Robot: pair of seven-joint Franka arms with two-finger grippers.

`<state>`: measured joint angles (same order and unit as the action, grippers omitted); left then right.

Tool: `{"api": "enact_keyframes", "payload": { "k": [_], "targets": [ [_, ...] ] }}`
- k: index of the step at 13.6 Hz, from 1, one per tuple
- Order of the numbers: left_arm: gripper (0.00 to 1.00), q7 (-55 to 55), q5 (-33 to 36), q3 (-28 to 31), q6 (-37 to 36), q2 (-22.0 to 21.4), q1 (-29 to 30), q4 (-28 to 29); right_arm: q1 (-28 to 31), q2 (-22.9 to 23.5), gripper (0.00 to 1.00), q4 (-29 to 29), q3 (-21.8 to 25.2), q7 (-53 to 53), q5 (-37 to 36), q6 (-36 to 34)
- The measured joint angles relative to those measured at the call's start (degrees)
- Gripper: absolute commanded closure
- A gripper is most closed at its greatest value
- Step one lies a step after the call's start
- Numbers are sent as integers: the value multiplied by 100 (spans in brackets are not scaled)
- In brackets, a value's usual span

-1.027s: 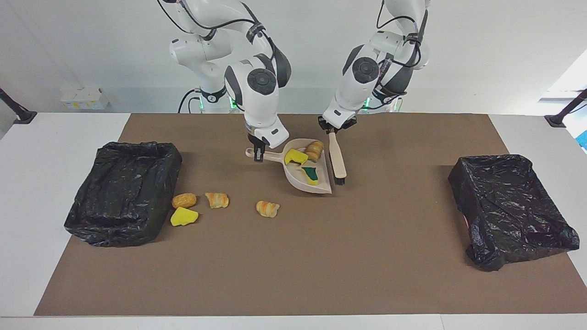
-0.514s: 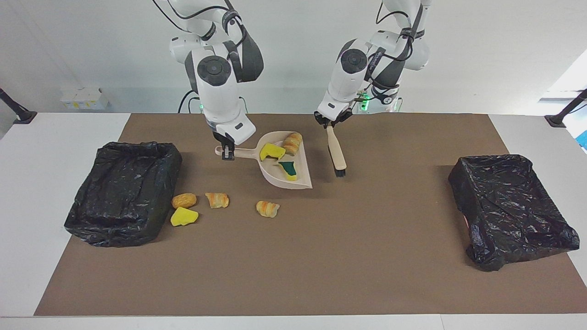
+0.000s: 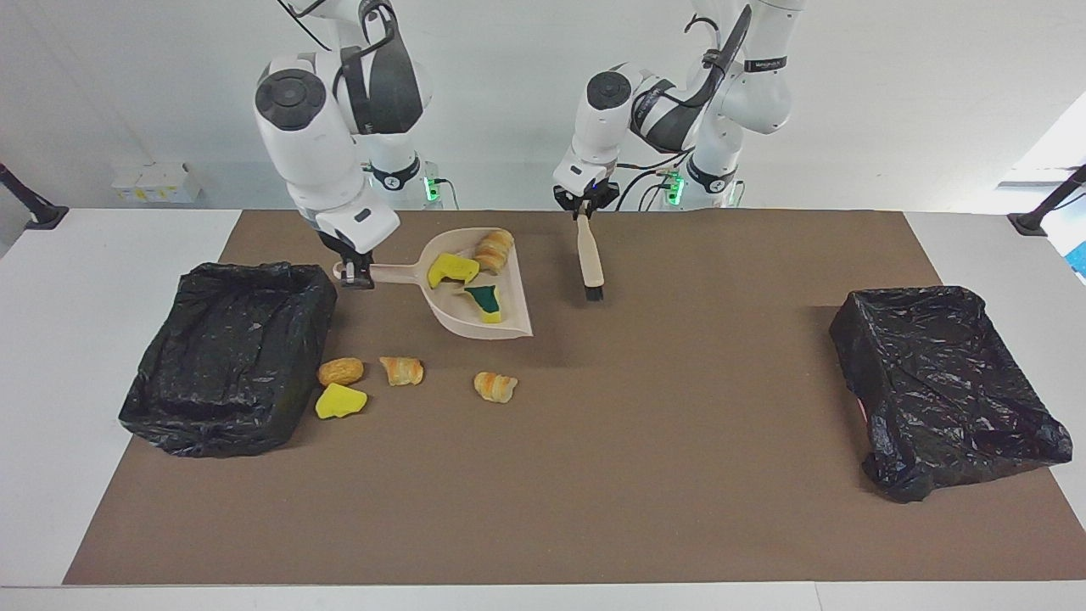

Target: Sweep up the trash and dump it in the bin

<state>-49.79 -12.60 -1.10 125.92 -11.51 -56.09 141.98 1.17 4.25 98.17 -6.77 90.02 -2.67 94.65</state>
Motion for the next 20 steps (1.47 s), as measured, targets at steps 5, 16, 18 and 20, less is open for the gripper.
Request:
{"api": "enact_keyframes", "payload": {
  "k": [5,16,18,20],
  "targets": [
    [100,-68,-59,-10,74,-100,-284,186,1119,-3,100,-7,156,1700,-25,-41],
    [72,392,-675,71,160,-146,-280,384,2394,151,100,-402,292,2468,-1343,1238],
    [65,487,-687,97,161,-145,-267,377,2386,194,100,-401,269,1825,-1954,1372],
    [54,637,-689,121,161,-119,-121,315,2346,211,100,-370,243,1235,-2462,1372]
  ]
}}
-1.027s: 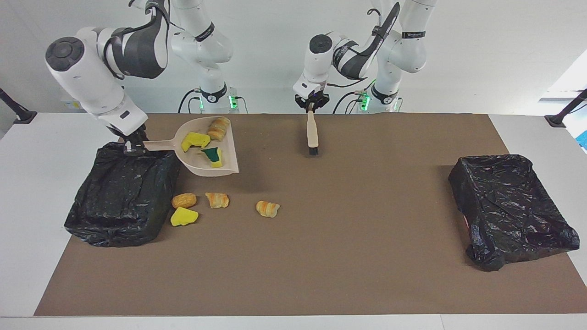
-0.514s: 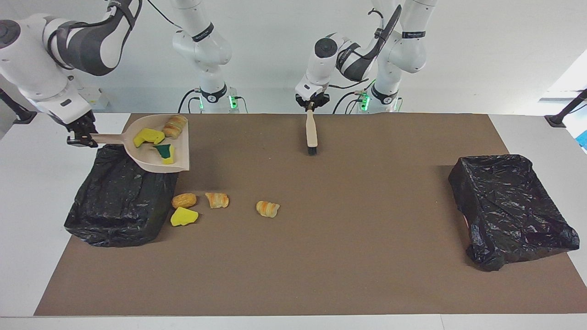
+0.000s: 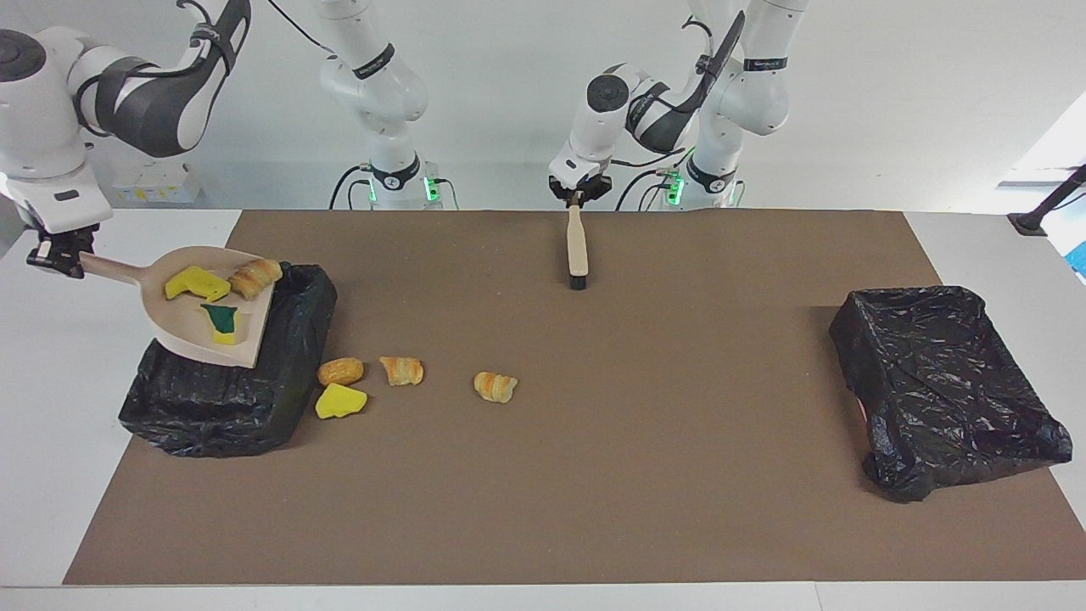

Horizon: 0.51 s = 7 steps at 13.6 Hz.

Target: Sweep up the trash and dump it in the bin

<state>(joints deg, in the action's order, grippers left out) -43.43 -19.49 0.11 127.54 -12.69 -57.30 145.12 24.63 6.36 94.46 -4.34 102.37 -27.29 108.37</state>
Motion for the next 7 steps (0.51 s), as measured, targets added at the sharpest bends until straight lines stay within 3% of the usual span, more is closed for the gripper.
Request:
{"api": "enact_keyframes", "payload": {
  "k": [2,4,5,7],
  "targets": [
    [46,224,0,29,-1,60,250,-167,-38,19,100,48,-8,-343,-339,0],
    [12,511,12,46,-94,111,548,-399,-73,20,100,77,-18,-707,-727,-3],
    [5,629,98,55,-247,125,677,-543,-126,20,100,83,-18,-861,-947,-12],
    [0,703,718,64,-631,132,981,-918,-311,20,100,91,-20,-1086,-1452,-64]
  ]
}}
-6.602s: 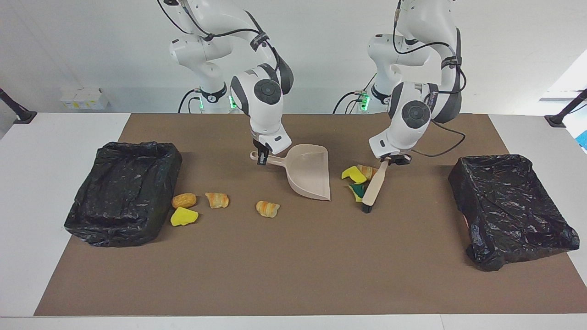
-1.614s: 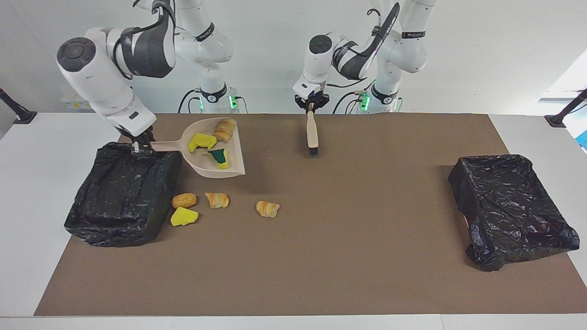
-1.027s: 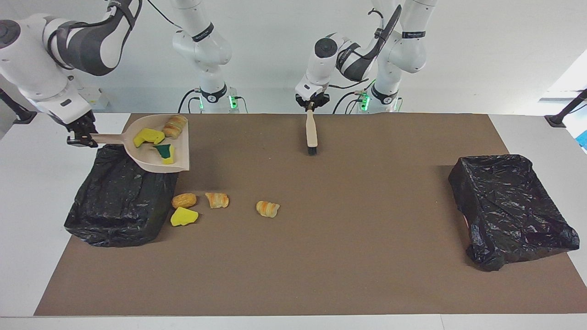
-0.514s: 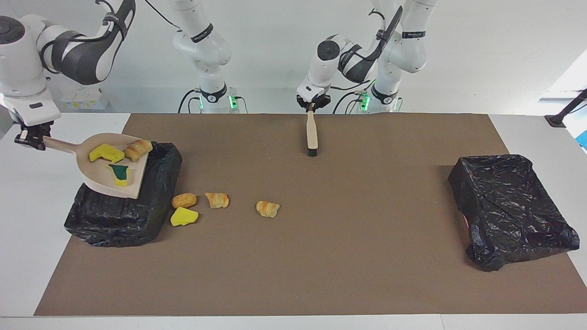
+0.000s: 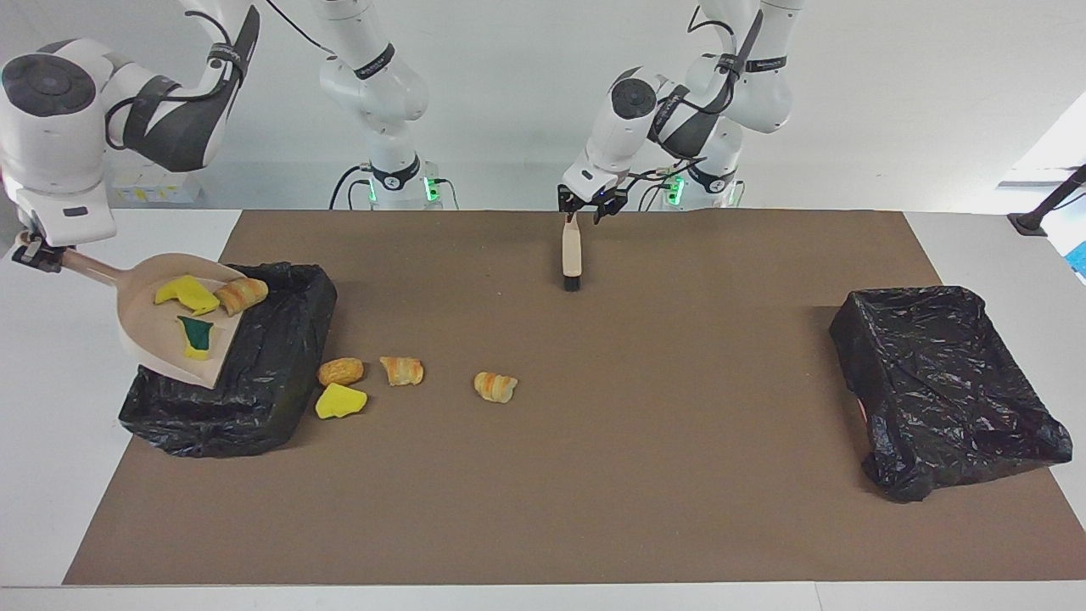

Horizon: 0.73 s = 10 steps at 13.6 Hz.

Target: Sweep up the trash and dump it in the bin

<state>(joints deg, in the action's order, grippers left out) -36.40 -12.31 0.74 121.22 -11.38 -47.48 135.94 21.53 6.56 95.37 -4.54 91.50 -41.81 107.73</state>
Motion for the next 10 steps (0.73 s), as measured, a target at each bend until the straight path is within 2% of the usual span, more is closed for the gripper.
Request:
{"api": "enact_keyframes", "payload": {
  "k": [5,7,10],
  "targets": [
    [0,1397,680,47,-706,4,1273,-1070,-375,-6,100,-4,-14,-183,-602,-263],
    [0,1902,974,56,-947,31,1757,-1480,-524,-8,100,-5,-25,-184,-1101,-263],
    [0,2733,1057,59,-1500,225,2469,-2350,-735,-39,100,-12,-37,-194,-1325,-433]
  ]
}}
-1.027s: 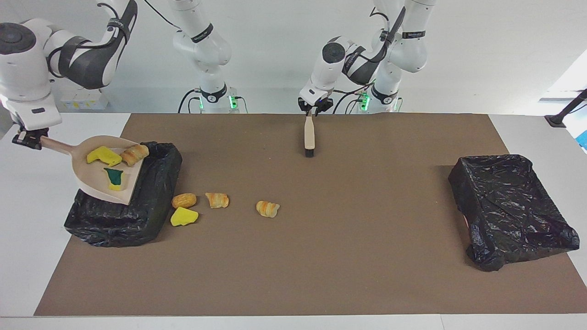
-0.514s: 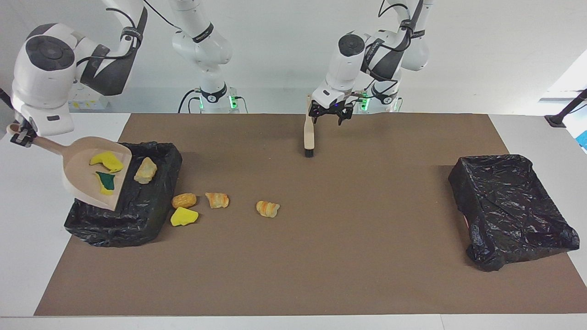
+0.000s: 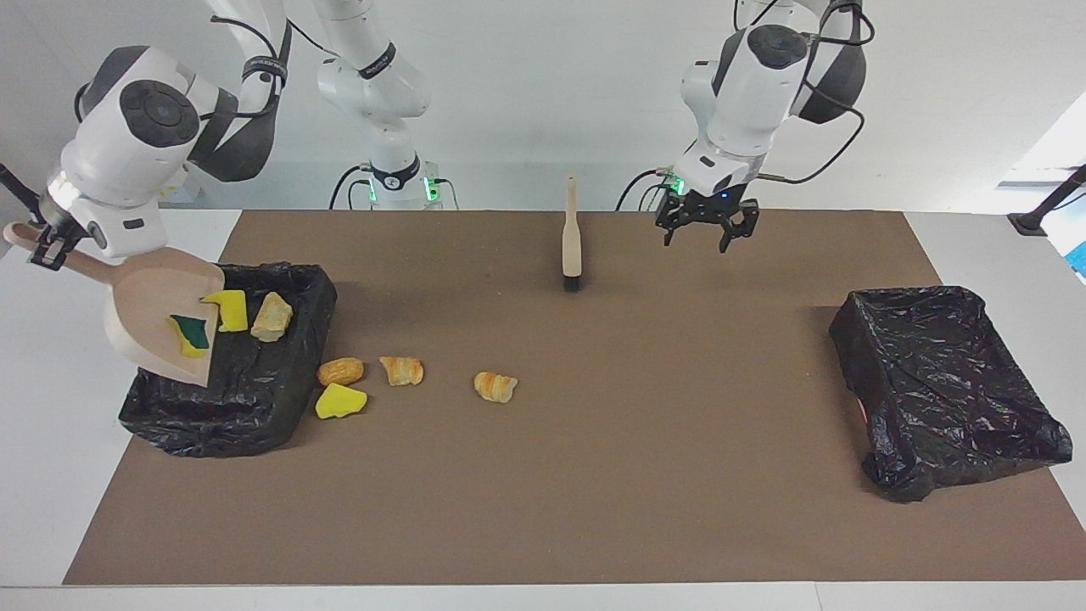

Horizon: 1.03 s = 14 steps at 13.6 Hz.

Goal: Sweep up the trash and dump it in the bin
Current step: 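Tip the dustpan over the bin with the right gripper to dump debris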

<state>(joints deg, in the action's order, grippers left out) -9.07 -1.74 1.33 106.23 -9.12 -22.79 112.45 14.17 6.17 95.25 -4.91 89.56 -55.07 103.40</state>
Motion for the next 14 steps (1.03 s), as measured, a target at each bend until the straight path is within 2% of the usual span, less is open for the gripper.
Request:
{"api": "enact_keyframes", "payload": {
  "k": [7,10,12,14],
  "targets": [
    [0,1257,10,16,-1332,385,1220,-1828,-31,-177,100,-18,-13,182,-144,-30],
    [0,1326,10,20,-1803,878,1387,-2708,-153,-236,100,-27,-87,255,-473,-20],
    [0,1329,10,19,-1858,1134,1459,-3049,-219,-275,100,-14,-148,309,-528,21],
    [0,1384,9,22,-1911,1208,1511,-3127,-117,-276,100,72,-115,329,-435,324]
  ]
}}
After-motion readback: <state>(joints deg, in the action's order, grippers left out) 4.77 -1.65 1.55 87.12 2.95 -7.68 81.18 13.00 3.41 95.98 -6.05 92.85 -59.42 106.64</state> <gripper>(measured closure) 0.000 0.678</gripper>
